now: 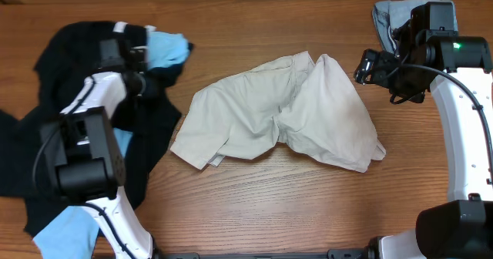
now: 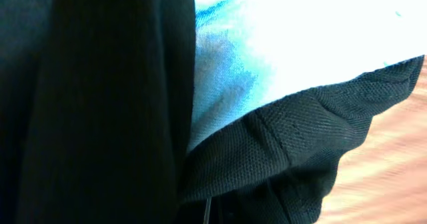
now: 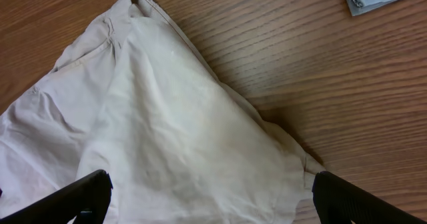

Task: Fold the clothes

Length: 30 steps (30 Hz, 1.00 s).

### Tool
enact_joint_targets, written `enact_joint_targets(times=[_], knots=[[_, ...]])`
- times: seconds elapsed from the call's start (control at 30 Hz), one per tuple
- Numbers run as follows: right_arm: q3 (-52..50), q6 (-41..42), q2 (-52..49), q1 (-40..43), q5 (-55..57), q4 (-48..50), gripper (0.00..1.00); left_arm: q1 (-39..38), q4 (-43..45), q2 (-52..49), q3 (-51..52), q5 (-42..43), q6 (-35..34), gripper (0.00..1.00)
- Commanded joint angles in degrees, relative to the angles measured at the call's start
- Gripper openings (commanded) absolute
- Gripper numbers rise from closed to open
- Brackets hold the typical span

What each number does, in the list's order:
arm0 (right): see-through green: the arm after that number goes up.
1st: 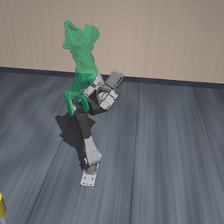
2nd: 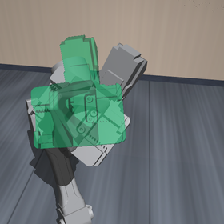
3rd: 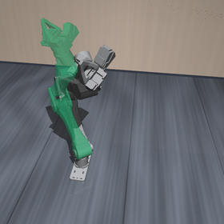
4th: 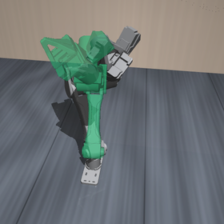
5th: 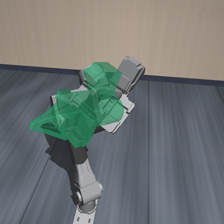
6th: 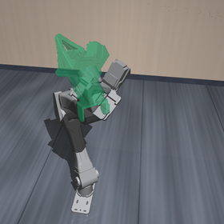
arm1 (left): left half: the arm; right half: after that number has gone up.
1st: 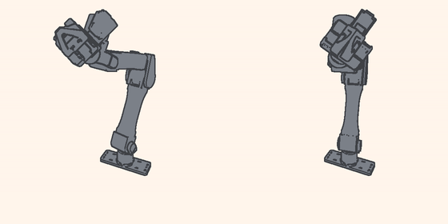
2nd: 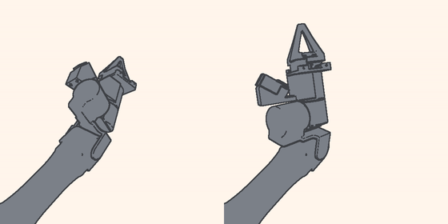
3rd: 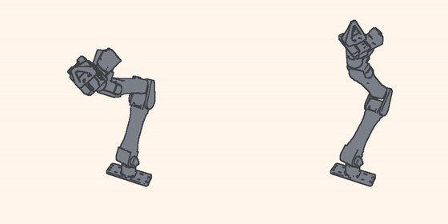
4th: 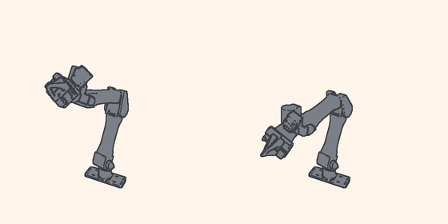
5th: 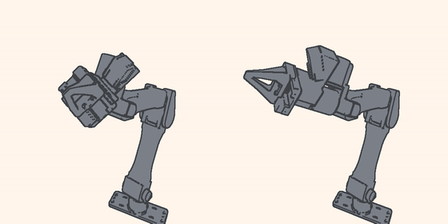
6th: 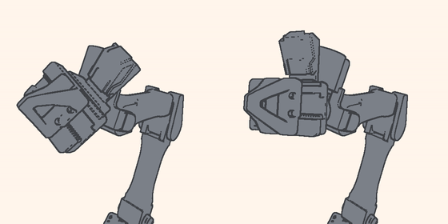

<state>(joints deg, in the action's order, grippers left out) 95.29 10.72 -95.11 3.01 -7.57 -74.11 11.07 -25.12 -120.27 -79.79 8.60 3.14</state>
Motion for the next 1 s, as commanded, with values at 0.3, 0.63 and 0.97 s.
enact_joint_targets(times=[0.3, 0.63, 0.97], knots=[[-0.09, 0.09, 0.35, 0.00, -2.64, 1.66, 1.00, 7.67, -3.30, -1.57, -4.50, -4.90, -0.39, 0.15], [-0.09, -1.53, 0.28, -7.41, -7.98, 3.50, 0.99, 7.23, -27.36, -1.55, -26.21, 14.58, -0.61, 1.00], [-1.05, -1.49, -8.11, -24.72, -7.28, 11.89, 0.69, 3.13, -29.35, -1.55, -30.99, 19.34, -0.20, 1.00]])
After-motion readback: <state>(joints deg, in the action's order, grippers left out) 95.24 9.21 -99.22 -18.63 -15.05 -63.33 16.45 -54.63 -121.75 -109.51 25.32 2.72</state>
